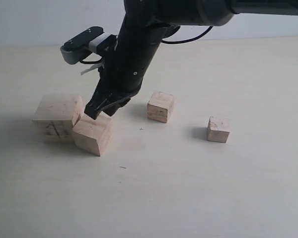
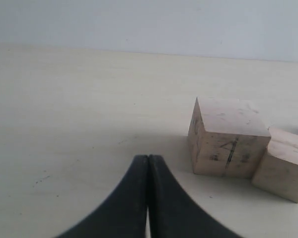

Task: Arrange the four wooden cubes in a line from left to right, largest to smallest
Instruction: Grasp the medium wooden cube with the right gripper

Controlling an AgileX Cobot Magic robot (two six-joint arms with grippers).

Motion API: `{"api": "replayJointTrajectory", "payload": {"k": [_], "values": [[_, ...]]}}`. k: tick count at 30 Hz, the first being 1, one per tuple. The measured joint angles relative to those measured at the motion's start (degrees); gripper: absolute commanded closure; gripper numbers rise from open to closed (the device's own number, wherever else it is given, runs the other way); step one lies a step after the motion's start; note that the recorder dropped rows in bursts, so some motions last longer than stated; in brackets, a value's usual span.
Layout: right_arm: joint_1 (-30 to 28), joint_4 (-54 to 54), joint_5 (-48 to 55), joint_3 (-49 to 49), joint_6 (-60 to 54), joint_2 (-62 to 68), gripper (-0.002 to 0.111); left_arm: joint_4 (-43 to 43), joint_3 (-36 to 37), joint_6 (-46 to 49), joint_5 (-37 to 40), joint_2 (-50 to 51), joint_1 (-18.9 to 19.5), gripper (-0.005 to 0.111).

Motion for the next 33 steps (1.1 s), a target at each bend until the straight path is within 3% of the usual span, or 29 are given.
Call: {"api": "replayJointTrajectory", "payload": {"k": [6, 8, 27, 29, 32, 33], "values": [[0.21, 3.85, -0.7, 0.12, -7.76, 1.5, 0.018, 0.0, 0.0, 0.0, 0.0, 0.0, 0.0, 0.107], [0.21, 4.26, -0.84, 0.35, -8.37, 1.83, 0.01, 0.0, 0.0, 0.0, 0.0, 0.0, 0.0, 0.107], [0.21, 6.29, -7.13, 0.35, -10.31, 9.7, 0.015, 0.0, 0.0, 0.0, 0.0, 0.0, 0.0, 0.107], [0.21, 6.29, -8.18, 0.35, -10.42, 10.54, 0.029, 0.0, 0.0, 0.0, 0.0, 0.0, 0.0, 0.107], [0.21, 6.29, -8.53, 0.35, -10.42, 10.8, 0.066, 0.0, 0.0, 0.0, 0.0, 0.0, 0.0, 0.107], [0.21, 6.29, -8.65, 0.35, -10.42, 10.8, 0.074, 0.0, 0.0, 0.0, 0.0, 0.0, 0.0, 0.107]]}}
